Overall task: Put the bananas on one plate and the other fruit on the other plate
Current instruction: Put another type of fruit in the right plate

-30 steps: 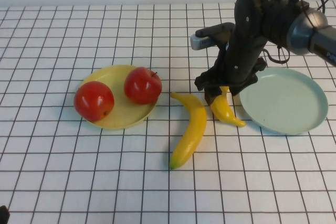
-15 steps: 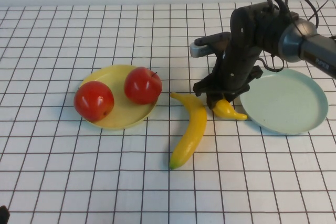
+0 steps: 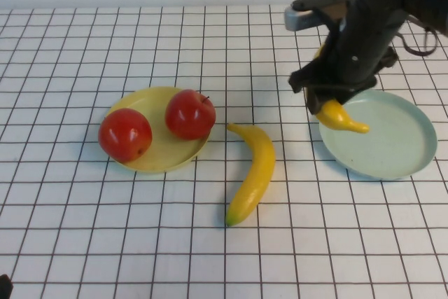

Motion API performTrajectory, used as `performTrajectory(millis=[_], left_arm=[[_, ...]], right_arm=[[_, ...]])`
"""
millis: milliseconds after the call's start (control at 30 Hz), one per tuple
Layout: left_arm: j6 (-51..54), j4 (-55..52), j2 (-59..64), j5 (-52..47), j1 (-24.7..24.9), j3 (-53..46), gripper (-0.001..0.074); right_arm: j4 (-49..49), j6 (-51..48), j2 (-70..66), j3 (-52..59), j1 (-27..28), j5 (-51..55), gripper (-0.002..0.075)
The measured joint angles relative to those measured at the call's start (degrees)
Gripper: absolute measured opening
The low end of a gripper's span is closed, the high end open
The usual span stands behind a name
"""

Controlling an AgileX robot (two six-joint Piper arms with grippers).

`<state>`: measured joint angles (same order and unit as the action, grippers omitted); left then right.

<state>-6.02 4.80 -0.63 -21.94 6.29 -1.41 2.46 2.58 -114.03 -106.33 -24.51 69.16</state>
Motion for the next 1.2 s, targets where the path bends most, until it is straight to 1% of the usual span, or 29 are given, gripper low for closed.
performTrajectory(millis=[200,333,433,633,700,800,867,1000,1100,1200], left_arm=[[0.0,0.0,0.0,0.0,0.0,0.0,-0.0004],[0.0,0.0,0.0,0.0,0.0,0.0,-0.0004],[0.0,0.0,0.0,0.0,0.0,0.0,-0.0004],[0.0,0.0,0.0,0.0,0.0,0.0,-0.0004],[0.0,0.0,0.0,0.0,0.0,0.0,-0.0004],[0.0,-0.1,0.0,0.0,0.0,0.0,-0.0004],[0.0,-0.1,0.0,0.0,0.0,0.0,-0.0004],[0.0,-0.1,0.0,0.0,0.0,0.0,-0.0004],[0.0,-0.1,0.0,0.0,0.0,0.0,-0.0004],[0.0,-0.1,0.0,0.0,0.0,0.0,-0.0004]], right_arm=[[-0.1,0.0,7.6,16.4,5.4,-8.6,0.0313],[-0.2,-0.7,7.7,21.1,8.8,-12.7,0.0313],[0.3,-2.0,6.2,21.5,10.0,-15.7,0.0313],[4.0,-6.0,1.8,21.5,10.1,-18.9,0.0314],[5.1,-6.9,0.9,21.5,10.1,-19.2,0.0339],[5.6,-7.4,0.6,21.5,10.1,-19.1,0.0407],[5.6,-7.4,0.9,20.4,10.0,-17.7,0.0430],[5.8,-7.4,2.3,14.8,8.7,-12.4,0.0440],[7.7,-7.3,3.2,10.4,6.5,-8.1,0.0442],[9.3,-6.4,3.6,8.4,3.3,-6.3,0.0442]])
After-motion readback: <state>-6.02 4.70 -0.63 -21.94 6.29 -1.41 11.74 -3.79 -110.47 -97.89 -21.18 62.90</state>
